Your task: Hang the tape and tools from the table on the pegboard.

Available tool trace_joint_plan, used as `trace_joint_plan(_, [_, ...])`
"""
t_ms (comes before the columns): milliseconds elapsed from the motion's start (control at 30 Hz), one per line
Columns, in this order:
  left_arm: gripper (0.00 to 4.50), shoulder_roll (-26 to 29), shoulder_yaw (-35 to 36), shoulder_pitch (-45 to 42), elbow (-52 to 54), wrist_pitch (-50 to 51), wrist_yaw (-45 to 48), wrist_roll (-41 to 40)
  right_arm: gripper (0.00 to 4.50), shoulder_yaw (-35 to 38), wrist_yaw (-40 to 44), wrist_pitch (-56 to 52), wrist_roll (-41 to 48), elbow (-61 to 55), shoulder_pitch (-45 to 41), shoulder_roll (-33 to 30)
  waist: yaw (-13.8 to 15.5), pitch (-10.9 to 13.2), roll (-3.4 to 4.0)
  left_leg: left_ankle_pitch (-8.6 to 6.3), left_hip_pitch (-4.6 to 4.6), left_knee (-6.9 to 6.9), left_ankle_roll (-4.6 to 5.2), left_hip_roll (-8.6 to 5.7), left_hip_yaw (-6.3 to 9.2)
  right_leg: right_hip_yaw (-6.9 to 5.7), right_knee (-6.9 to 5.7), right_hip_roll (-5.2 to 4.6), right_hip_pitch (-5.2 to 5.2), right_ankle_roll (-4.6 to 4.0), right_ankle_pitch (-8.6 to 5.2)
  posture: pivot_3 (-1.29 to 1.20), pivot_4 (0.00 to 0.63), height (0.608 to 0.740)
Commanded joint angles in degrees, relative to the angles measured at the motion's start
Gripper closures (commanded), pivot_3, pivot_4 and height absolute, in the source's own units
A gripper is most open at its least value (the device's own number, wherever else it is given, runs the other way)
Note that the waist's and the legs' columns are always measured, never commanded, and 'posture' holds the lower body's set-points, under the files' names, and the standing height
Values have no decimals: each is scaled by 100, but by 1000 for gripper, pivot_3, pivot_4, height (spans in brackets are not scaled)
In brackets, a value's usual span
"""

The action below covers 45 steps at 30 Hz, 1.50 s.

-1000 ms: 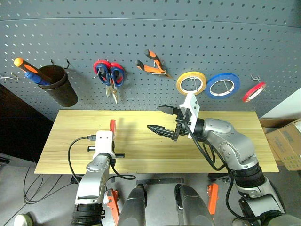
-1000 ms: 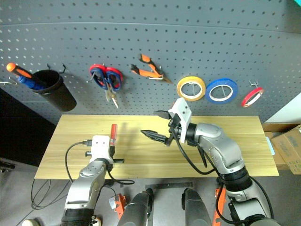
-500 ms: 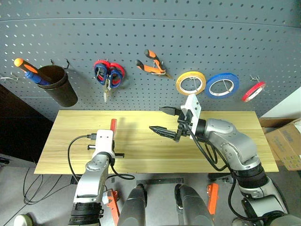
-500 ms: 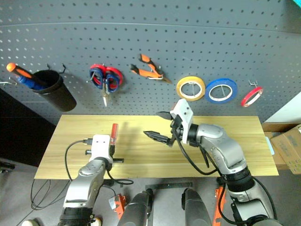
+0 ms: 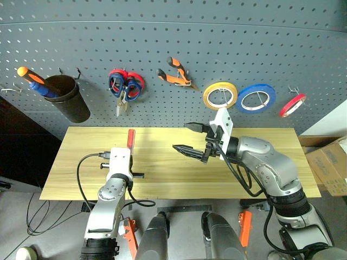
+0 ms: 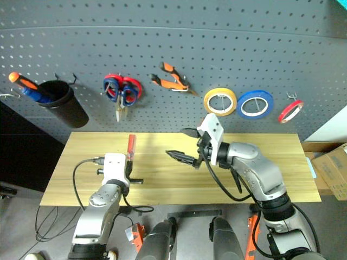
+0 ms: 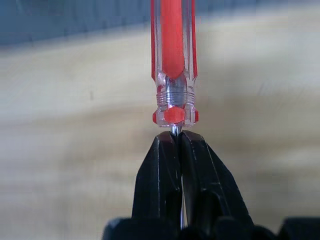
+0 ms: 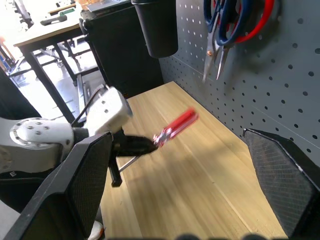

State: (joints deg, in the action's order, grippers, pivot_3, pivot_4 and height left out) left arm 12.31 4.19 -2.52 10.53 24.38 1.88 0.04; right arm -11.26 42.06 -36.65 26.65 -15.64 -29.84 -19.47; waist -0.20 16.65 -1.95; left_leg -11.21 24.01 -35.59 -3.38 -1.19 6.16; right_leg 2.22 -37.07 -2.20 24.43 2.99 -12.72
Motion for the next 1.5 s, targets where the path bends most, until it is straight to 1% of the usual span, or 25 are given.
trace_joint_plan(33, [4474,-28,-51,89,357,-545,-20,118,0,208,-44,22,165,-309,-12,26,3,0,0,0,-1,-1,0,-1,0,0,0,0,-1,0,0,60,245,740])
trace_joint_plan(267, [4474,-314,45,240,688,-991,-167,68,0,364,-193,9,315,-365,-123,130,13,-13,0,-1,1,-13,1,-6,0,-2,-1,1,-5,2,3,71,208,740])
trace_joint_plan(433, [4474,-415,154,291,837,-1197,-230,48,0,425,-227,38,349,-337,-165,173,15,-71,-4,-1,0,-19,1,-10,-1,-4,0,5,-8,4,5,79,188,740])
trace_joint_plan(633, [4474,-503,399,380,1126,-1628,-333,-25,0,618,-244,-146,683,-464,-237,219,28,-114,-1,-1,-1,-24,1,-9,-1,-4,-1,9,-10,5,7,95,163,740])
trace_joint_plan(767, [4474,-551,604,276,1191,-1884,-416,-110,0,731,-286,-259,906,-521,-305,264,43,-198,-2,-1,-1,-26,1,-10,-2,-4,2,10,-14,-1,12,102,151,740])
trace_joint_plan(933, [4474,-588,836,-74,1252,-2120,-460,-344,0,827,-361,-375,1169,-582,-435,300,83,-308,-2,0,-11,-33,2,-7,0,-8,2,18,-26,8,9,111,128,740])
trace_joint_plan(1033, [4474,-590,929,-167,1277,-2216,-473,-412,0,850,-408,-431,1300,-598,-515,330,90,-402,-3,0,-15,-33,2,-8,-5,-4,6,18,-31,7,11,112,116,740])
trace_joint_plan(1233, [4474,-469,1108,-415,1113,-2346,-486,-485,0,1028,-653,-613,1669,-640,-770,482,120,-500,-1,2,-22,-38,4,-2,-3,-4,2,29,-35,11,15,112,106,740])
trace_joint_plan(1367, [4474,-324,1296,-719,994,-2359,-505,-546,0,1108,-814,-650,1796,-594,-961,558,147,-536,-7,6,-25,-41,8,-2,-4,-2,2,34,-38,11,23,112,98,740])
trace_joint_plan(1433, [4474,-269,1359,-843,932,-2350,-507,-564,0,1124,-854,-647,1827,-573,-1008,576,153,-550,-5,7,-26,-42,10,-1,-4,-2,4,35,-40,-4,33,111,96,740])
trace_joint_plan(1500, [4474,-125,1431,-1095,793,-2328,-477,-593,0,1126,-900,-614,1830,-541,-1081,607,153,-566,-4,8,-26,-43,11,-1,-6,2,4,37,-40,-4,38,111,93,740])
